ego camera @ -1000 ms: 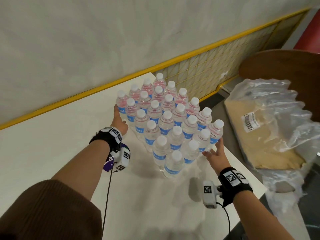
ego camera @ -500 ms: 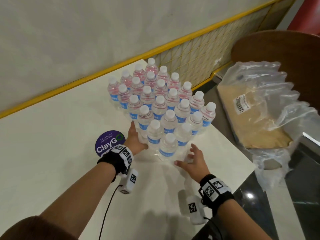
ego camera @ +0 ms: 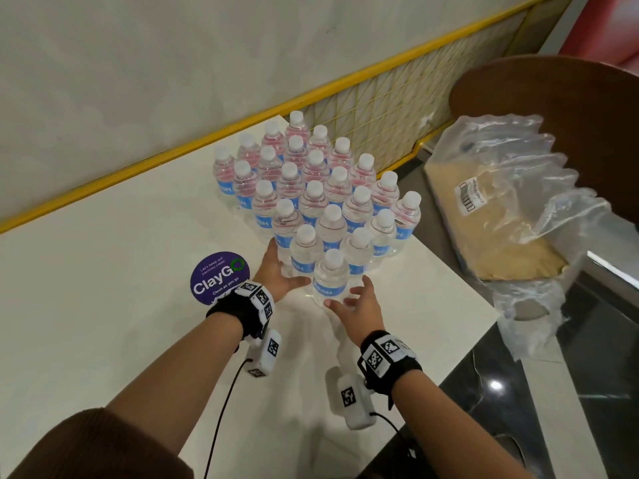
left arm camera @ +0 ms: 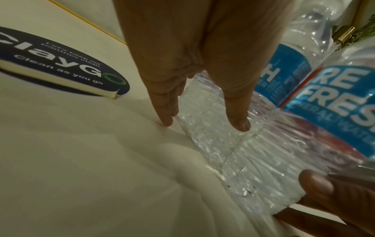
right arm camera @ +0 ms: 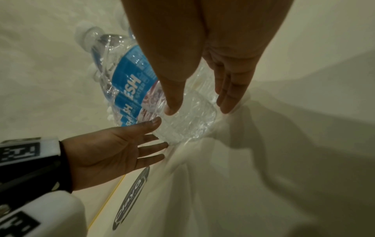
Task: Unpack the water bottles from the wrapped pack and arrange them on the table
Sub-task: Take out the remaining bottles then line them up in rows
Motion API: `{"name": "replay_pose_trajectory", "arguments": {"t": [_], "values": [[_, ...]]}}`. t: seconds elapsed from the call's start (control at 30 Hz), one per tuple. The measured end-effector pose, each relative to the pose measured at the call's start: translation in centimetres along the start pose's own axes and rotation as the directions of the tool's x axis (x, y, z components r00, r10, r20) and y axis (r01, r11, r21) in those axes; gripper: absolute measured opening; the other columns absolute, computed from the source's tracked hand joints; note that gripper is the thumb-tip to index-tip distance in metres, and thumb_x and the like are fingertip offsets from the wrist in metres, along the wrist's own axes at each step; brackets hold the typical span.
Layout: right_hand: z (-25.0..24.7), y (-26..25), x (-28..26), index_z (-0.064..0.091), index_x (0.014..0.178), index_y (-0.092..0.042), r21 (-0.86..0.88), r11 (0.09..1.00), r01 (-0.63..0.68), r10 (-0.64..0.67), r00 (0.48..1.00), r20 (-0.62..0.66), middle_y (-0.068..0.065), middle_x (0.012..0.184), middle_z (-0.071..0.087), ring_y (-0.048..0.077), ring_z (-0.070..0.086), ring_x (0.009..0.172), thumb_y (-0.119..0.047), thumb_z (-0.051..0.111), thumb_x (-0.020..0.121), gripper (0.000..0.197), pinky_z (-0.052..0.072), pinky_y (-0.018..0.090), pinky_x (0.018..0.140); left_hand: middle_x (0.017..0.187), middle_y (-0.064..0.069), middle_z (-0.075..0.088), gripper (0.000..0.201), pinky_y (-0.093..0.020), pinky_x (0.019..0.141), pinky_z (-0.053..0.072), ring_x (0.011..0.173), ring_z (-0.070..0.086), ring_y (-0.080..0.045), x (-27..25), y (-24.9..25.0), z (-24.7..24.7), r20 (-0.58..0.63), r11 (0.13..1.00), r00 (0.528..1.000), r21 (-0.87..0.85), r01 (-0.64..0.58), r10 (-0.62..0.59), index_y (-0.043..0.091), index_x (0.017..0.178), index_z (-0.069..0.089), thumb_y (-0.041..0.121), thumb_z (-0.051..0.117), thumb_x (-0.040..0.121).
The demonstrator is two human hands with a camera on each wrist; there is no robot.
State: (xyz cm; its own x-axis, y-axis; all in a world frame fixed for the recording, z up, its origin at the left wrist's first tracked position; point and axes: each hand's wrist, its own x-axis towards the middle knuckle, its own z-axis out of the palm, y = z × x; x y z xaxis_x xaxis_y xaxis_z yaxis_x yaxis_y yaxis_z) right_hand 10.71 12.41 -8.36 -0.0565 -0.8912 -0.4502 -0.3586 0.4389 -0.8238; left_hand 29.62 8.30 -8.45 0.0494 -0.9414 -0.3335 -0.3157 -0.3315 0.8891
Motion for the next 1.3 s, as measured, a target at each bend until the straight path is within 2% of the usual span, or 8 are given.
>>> {"name": "replay_pose_trajectory", "arguments": {"t": [0.1, 0.17, 0.57, 0.73, 0.8, 0.9, 1.07, 1.3], "values": [[0.1, 0.1, 0.0, 0.016, 0.148, -0.016, 0.016, 1.0, -0.007, 0.007, 1.0, -0.007, 0.004, 0.133, 0.047, 0.011, 0.051, 0.101, -0.026, 0.078, 0.075, 0.095, 0.042, 0.023, 0.087, 0.152, 0.001, 0.029, 0.112, -0.05, 0.111, 0.035, 0.137, 0.038, -0.025, -0.1, 0.3, 0.3, -0.006, 1.0, 1.0, -0.017, -0.004, 0.003, 0.023, 0.149, 0.011, 0.009, 0.085, 0.066], [0.1, 0.1, 0.0, 0.016, 0.148, -0.016, 0.025, 1.0, -0.013, 0.014, 1.0, -0.008, 0.004, 0.134, 0.047, 0.011, 0.051, 0.101, -0.027, 0.078, 0.075, 0.097, 0.043, 0.023, 0.088, 0.153, 0.001, 0.028, 0.112, -0.049, 0.112, 0.035, 0.137, 0.037, -0.025, -0.1, 0.0, 0.3, -0.017, 1.0, 1.0, -0.028, 0.009, -0.009, 0.022, 0.15, 0.01, 0.006, 0.084, 0.066], [0.2, 0.4, 0.4, 0.019, 0.145, -0.026, 0.073, 0.997, 0.01, -0.011, 1.0, 0.006, 0.001, 0.128, 0.045, 0.019, 0.054, 0.107, -0.024, 0.081, 0.071, 0.096, 0.045, 0.027, 0.087, 0.158, -0.003, 0.016, 0.111, -0.046, 0.11, 0.038, 0.136, 0.038, -0.032, -1.0, -1.3, 1.0, -0.084, 0.998, 0.995, 0.024, 0.051, -0.049, 0.024, 0.152, 0.003, 0.018, 0.081, 0.073], [-2.1, 0.8, 2.0, 0.013, 0.149, -0.018, 0.07, 0.998, -0.006, 0.012, 0.996, -0.086, 0.013, 0.14, 0.034, 0.021, 0.051, 0.109, -0.007, 0.073, 0.076, 0.094, 0.045, 0.041, 0.101, 0.158, 0.002, 0.003, 0.139, -0.046, 0.118, 0.024, 0.146, 0.015, -0.022, -2.8, -2.2, 2.5, -0.013, 0.988, 1.0, 0.157, -0.012, 0.014, 0.025, 0.15, -0.011, 0.031, 0.091, 0.055], [-3.9, 0.5, 3.3, 0.013, 0.15, -0.018, 0.093, 0.996, 0.014, 0.002, 0.986, -0.169, 0.016, 0.144, 0.029, 0.028, 0.046, 0.122, -0.009, 0.072, 0.077, 0.094, 0.04, 0.045, 0.107, 0.158, 0.004, 0.0, 0.143, -0.04, 0.12, 0.018, 0.147, 0.01, -0.017, -3.0, -2.1, 3.2, -0.03, 0.986, 0.999, 0.165, -0.038, 0.043, 0.025, 0.15, -0.014, 0.037, 0.091, 0.053], [-5.9, -0.3, 5.2, 0.009, 0.151, -0.022, 0.082, 0.994, 0.074, -0.057, 0.98, -0.19, 0.012, 0.151, 0.025, 0.028, 0.03, 0.138, -0.023, 0.076, 0.077, 0.099, 0.032, 0.049, 0.113, 0.158, 0.004, 0.005, 0.14, -0.038, 0.118, 0.019, 0.147, 0.012, -0.016, -2.7, -1.5, 3.8, -0.079, 0.988, 0.993, 0.135, -0.079, 0.09, 0.025, 0.15, -0.011, 0.036, 0.09, 0.054], [-6.4, -1.0, 6.4, 0.012, 0.146, -0.037, 0.081, 0.978, 0.19, -0.178, 0.975, -0.137, -0.006, 0.151, 0.031, 0.021, 0.033, 0.139, -0.038, 0.077, 0.072, 0.099, 0.029, 0.051, 0.113, 0.157, 0.001, 0.007, 0.137, -0.04, 0.118, 0.023, 0.146, 0.015, -0.018, -2.6, -1.5, 3.8, -0.087, 0.982, 0.993, 0.178, -0.067, 0.084, 0.028, 0.15, -0.008, 0.038, 0.089, 0.055], [-6.0, -0.9, 6.2, 0.011, 0.149, -0.029, 0.151, 0.967, 0.204, -0.181, 0.972, -0.152, -0.004, 0.154, 0.027, 0.019, 0.027, 0.141, -0.028, 0.075, 0.078, 0.095, 0.03, 0.048, 0.114, 0.157, -0.001, 0.007, 0.136, -0.042, 0.117, 0.026, 0.145, 0.019, -0.021, -2.5, -2.0, 3.7, -0.076, 0.979, 0.996, 0.201, -0.038, 0.054, 0.025, 0.151, -0.009, 0.041, 0.088, 0.057]]}}
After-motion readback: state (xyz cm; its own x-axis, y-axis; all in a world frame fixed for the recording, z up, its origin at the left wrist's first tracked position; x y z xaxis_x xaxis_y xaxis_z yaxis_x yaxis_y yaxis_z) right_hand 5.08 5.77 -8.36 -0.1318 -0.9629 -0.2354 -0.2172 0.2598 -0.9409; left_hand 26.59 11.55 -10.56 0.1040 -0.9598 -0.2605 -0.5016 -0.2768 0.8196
